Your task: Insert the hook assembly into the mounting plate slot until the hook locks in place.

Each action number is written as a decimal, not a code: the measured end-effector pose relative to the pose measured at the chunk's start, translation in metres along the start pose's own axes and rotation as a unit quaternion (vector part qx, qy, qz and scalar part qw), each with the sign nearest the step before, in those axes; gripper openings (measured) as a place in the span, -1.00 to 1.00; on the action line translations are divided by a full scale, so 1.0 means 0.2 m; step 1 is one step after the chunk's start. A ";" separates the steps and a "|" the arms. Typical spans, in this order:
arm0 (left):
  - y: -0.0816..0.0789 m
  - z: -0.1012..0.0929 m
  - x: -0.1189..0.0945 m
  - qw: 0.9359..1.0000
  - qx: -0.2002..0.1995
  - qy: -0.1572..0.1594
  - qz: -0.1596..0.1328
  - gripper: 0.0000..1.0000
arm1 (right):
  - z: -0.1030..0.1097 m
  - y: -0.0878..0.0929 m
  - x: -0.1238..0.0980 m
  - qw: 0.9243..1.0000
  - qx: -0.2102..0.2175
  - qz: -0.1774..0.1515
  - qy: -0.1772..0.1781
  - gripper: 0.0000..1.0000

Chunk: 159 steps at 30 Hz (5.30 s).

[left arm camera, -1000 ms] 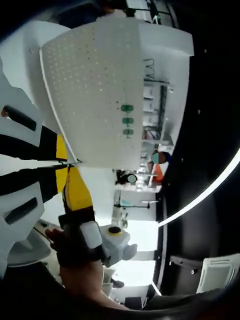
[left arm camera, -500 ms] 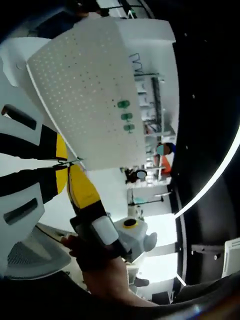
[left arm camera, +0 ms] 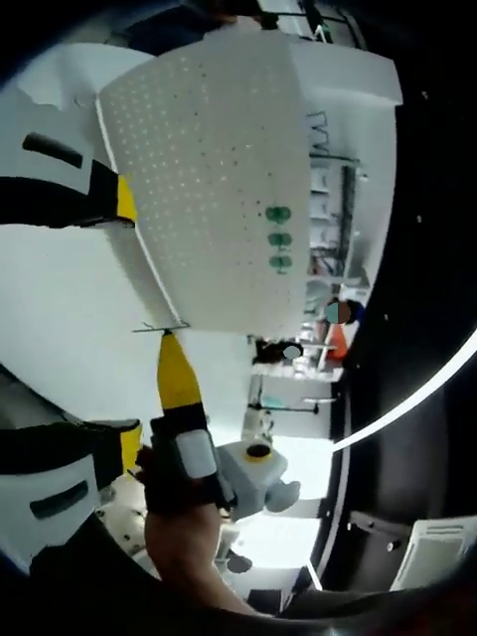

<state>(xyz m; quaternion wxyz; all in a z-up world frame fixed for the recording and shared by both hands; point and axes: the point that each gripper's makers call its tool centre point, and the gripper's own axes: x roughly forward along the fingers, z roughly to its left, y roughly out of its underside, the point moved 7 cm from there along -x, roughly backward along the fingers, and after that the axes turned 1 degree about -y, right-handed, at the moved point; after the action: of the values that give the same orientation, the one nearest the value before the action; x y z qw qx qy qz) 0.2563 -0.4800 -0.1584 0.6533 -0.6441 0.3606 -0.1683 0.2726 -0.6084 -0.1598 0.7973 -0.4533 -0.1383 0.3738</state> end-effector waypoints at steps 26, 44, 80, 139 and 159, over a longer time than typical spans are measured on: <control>-0.01 0.04 -0.17 0.997 -0.079 0.003 -0.006 1.00 | 0.03 -0.07 0.12 0.971 -0.232 0.054 0.019 -1.00; -0.14 0.13 -0.28 0.995 -0.091 -0.021 -0.018 1.00 | -0.03 -0.22 0.26 0.968 -0.243 0.033 0.050 -0.99; -0.09 0.31 -0.36 0.989 -0.141 -0.032 -0.024 1.00 | -0.65 -0.82 0.27 0.925 -0.258 -0.110 0.256 -0.99; -0.07 0.39 -0.33 0.992 -0.106 -0.073 0.003 1.00 | -1.00 -1.09 0.34 0.919 -0.221 -0.153 0.290 -0.99; -0.06 0.39 -0.36 0.992 -0.104 -0.077 0.004 1.00 | -1.02 -1.08 0.36 0.918 -0.212 -0.135 0.306 -0.93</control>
<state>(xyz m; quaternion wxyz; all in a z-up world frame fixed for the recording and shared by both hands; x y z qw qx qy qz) 0.2632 -0.3759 -0.1346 0.6092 -0.7183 0.3269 -0.0773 0.5381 -0.7493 -0.1019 0.7290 -0.6807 -0.0234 0.0676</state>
